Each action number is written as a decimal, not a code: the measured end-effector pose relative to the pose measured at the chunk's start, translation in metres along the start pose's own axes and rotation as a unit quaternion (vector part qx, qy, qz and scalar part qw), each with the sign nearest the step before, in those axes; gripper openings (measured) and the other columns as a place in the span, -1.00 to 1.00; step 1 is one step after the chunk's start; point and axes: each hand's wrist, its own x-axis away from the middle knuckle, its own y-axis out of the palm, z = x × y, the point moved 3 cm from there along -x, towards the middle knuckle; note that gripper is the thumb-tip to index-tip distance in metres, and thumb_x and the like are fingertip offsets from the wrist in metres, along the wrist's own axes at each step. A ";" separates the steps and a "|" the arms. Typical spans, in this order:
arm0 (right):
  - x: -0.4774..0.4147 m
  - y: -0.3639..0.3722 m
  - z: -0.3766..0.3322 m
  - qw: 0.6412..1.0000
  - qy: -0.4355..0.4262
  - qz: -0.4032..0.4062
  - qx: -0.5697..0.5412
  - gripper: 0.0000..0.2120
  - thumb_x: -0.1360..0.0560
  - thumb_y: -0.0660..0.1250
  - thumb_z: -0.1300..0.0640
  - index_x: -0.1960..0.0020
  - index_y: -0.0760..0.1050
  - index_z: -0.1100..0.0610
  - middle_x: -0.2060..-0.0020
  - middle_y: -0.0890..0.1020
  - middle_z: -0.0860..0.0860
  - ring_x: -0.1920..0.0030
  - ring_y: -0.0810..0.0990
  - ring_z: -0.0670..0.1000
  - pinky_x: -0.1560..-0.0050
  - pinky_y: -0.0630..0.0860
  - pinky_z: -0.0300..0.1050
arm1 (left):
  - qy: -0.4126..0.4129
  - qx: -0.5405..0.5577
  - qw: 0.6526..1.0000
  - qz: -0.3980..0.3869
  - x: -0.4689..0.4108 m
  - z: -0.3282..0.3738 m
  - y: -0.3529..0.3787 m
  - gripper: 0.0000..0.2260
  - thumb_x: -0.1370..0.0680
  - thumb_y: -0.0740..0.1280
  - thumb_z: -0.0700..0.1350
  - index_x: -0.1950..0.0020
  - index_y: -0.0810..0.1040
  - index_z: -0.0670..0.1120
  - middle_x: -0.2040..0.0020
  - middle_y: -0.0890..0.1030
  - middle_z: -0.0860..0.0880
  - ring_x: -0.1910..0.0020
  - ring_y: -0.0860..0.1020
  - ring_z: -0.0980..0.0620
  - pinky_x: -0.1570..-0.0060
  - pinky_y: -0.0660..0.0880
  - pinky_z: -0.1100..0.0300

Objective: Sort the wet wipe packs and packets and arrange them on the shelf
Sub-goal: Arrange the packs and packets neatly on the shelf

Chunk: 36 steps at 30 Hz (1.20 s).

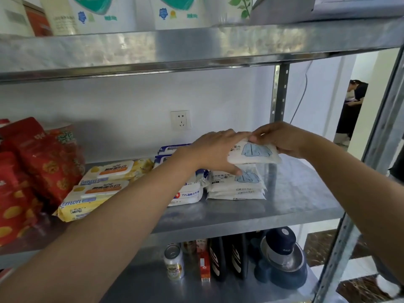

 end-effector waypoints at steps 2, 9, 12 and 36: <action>-0.007 0.000 0.008 0.999 0.012 0.047 0.003 -0.77 -0.42 0.53 0.10 -0.03 0.65 0.14 0.15 0.63 0.21 0.21 0.51 0.10 0.23 0.48 -0.13 | -0.043 0.030 0.998 -0.041 0.000 -0.003 0.005 -0.05 -0.31 0.43 0.40 -0.56 0.01 0.25 -0.36 0.41 0.02 -0.26 0.45 0.00 -0.10 0.43 0.07; -0.036 0.019 0.056 0.980 0.085 -0.004 0.181 -0.69 -0.37 0.56 -0.02 0.02 0.64 0.16 0.23 0.60 0.08 0.32 0.44 -0.01 0.34 0.35 -0.19 | -0.109 0.066 0.970 -0.208 0.006 -0.009 0.057 -0.08 -0.34 0.31 0.50 -0.57 0.00 0.24 -0.57 0.19 0.03 -0.50 0.29 -0.08 -0.42 0.29 -0.07; -0.057 0.003 0.059 0.981 0.087 0.068 0.160 -0.61 -0.50 0.42 -0.08 -0.05 0.59 0.26 0.19 0.60 0.09 0.30 0.47 0.01 0.31 0.41 -0.18 | -0.116 0.090 0.968 -0.205 0.004 -0.012 0.058 -0.02 -0.27 0.34 0.51 -0.55 -0.05 0.28 -0.59 0.16 0.05 -0.51 0.25 -0.06 -0.45 0.25 -0.09; -0.117 0.029 0.044 0.984 0.033 0.091 0.148 -0.82 -0.52 0.39 0.22 0.24 0.48 0.13 0.22 0.56 0.06 0.34 0.47 0.01 0.37 0.39 -0.22 | -0.205 0.021 0.976 0.068 -0.022 -0.039 0.022 -0.38 -0.56 0.39 -0.02 -0.56 0.22 0.00 -0.46 0.37 -0.11 -0.39 0.38 -0.13 -0.31 0.33 0.01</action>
